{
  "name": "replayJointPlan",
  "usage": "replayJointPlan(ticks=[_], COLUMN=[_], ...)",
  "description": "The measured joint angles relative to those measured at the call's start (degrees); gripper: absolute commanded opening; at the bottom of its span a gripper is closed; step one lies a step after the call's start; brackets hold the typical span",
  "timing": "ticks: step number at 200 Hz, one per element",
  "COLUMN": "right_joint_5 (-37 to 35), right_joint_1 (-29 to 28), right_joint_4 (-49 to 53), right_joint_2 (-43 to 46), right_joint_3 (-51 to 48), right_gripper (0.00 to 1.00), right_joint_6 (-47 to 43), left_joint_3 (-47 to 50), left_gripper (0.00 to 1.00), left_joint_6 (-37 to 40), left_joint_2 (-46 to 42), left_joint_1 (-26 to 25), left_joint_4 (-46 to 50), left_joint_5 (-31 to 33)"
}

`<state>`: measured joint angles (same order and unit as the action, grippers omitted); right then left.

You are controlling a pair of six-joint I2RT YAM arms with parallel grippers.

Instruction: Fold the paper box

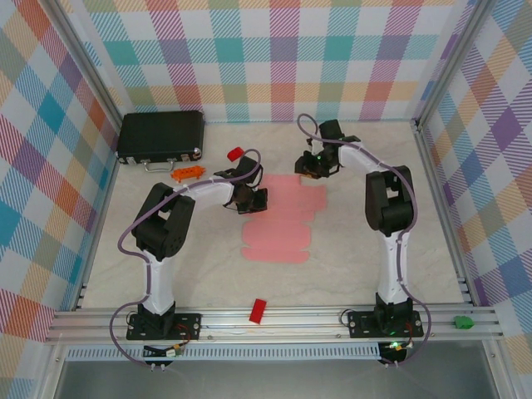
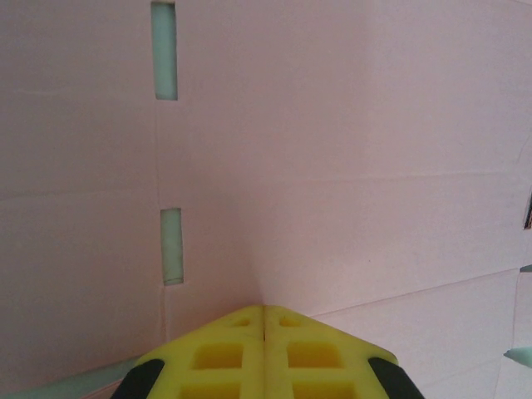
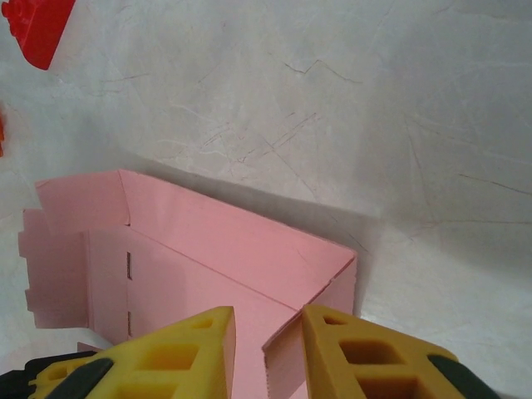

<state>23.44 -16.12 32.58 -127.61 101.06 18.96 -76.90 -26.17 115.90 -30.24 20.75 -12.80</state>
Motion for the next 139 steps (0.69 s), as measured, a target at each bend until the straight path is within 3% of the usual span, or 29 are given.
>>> replayJointPlan(ticks=[139], right_joint_5=[0.2], right_joint_1=[-0.4], right_joint_4=[0.6], right_joint_2=[-2.0], right_joint_3=[1.2], right_gripper=[0.34], right_joint_6=[0.0], left_joint_3=[0.0], left_gripper=[0.00], left_joint_6=[0.0], left_joint_2=[0.0], left_joint_1=[0.0], left_joint_4=[0.0], left_joint_5=[-0.1])
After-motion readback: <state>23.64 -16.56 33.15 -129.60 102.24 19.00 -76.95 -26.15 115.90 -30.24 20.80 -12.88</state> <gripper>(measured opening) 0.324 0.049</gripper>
